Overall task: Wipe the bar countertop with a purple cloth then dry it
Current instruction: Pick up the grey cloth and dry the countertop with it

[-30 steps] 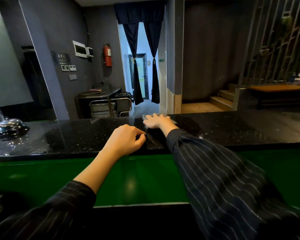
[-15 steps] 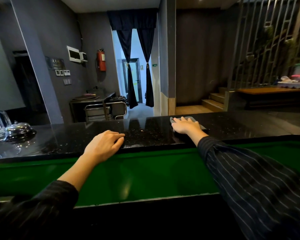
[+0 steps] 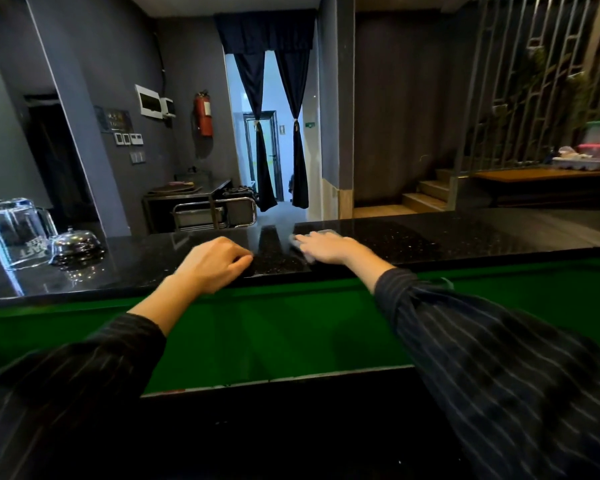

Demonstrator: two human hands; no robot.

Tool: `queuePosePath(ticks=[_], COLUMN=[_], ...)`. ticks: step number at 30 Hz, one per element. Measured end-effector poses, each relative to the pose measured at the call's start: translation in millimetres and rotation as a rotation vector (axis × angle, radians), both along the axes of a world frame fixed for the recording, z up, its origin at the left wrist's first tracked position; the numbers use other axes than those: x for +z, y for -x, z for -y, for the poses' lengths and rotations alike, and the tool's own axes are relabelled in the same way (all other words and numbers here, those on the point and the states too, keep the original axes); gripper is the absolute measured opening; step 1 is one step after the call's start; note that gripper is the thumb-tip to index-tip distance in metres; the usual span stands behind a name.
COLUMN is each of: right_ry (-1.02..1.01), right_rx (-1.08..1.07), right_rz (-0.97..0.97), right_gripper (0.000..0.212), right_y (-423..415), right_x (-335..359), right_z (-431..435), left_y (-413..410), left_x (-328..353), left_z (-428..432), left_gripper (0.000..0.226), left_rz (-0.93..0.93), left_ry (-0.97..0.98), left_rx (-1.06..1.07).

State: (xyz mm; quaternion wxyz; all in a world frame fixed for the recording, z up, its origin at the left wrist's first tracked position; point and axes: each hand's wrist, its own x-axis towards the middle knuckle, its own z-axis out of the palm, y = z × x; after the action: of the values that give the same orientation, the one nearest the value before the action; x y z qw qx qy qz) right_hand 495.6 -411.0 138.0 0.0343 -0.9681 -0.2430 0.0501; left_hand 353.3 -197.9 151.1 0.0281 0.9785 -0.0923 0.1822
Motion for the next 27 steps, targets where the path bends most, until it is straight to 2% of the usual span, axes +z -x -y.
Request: queuePosePath(ticks=[4,9,11,15,19,21,27], right_ry=[-0.080,-0.030,-0.038,-0.075,0.007,0.004,-0.033], right_rx=[-0.275,-0.640,-0.563,-0.194,0.133,0.109,-0.211], right_rz=[0.016,0.075,0.101,0.132,0.064,0.060,0.037], right_gripper=[0.060,0.065,0.066,0.062,0.067,0.073,0.069], right_y=[17.1,38.3,44.2,64.0,53.4,34.9,-50.7], right_x=[7.3,11.4,9.5,3.0,7.1,8.6,3.2], right_z=[49.2,-7.7,-45.7,-119.7,-116.1,-87.6,-6.3], left_y=[15.1,9.2,6.4,4.1,2.0,3.5,5.4], left_x=[-9.8,-23.8,-23.0,-18.9,-2.2,-4.9,-21.6], left_z=[-49.5,-54.7,-56.0,-59.8,-58.6,-58.0,-60.4], left_gripper=[0.059,0.048,0.042,0.037,0.034,0.035,0.052], left_rz=[0.015,0.029,0.008,-0.046,-0.088,-0.062,-0.027], left_ry=[0.041,0.088,0.092,0.138,0.088,0.056,0.031], left_rx=[0.077,0.110,0.106,0.142,0.187,0.195,0.117])
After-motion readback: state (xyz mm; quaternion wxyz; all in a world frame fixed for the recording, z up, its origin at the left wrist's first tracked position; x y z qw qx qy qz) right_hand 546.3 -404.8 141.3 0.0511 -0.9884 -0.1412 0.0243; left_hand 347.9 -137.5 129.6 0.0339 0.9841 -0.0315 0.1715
